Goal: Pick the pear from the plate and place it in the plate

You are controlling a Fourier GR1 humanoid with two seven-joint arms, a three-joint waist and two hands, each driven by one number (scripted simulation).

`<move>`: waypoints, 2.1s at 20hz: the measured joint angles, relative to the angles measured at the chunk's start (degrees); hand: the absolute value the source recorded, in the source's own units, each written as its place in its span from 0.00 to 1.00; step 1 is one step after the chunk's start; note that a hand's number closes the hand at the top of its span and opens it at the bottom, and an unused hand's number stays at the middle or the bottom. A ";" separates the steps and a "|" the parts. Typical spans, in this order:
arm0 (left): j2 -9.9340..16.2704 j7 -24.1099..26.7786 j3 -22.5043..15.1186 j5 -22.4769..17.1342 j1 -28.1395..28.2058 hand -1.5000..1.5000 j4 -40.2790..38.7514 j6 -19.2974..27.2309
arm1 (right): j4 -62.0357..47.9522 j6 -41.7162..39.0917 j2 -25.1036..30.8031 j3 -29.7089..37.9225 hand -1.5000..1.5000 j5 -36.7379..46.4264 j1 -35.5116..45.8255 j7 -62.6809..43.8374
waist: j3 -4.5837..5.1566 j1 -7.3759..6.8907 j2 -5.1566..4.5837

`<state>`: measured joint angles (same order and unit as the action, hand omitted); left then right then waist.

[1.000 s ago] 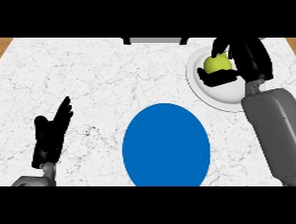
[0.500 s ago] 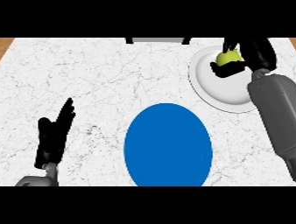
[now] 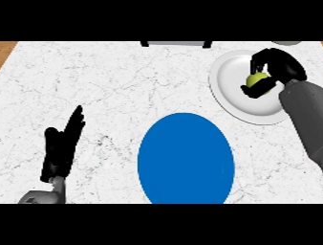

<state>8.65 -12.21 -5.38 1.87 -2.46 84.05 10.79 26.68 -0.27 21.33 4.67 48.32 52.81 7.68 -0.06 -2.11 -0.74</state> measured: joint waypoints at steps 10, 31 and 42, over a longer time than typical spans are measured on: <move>-0.34 -1.36 0.21 0.47 -0.89 0.50 0.46 -0.08 | -9.76 -6.84 3.10 3.56 0.00 -3.18 3.18 14.58 | -0.08 -0.19 -0.23; -1.26 -0.79 1.08 1.32 -1.91 0.50 -0.96 -0.03 | -15.29 -23.78 8.50 21.75 0.00 -23.59 0.57 31.04 | -0.09 -0.15 -0.22; -0.83 -0.05 1.93 1.06 -1.65 0.50 -1.07 -1.54 | -16.20 -18.52 6.68 20.15 0.00 -22.36 -1.63 33.51 | -0.10 -0.34 -0.24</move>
<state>7.82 -12.26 -3.45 2.93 -4.11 82.98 9.25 10.47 -18.78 28.00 24.82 25.97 51.19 41.19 -0.15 -2.45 -0.98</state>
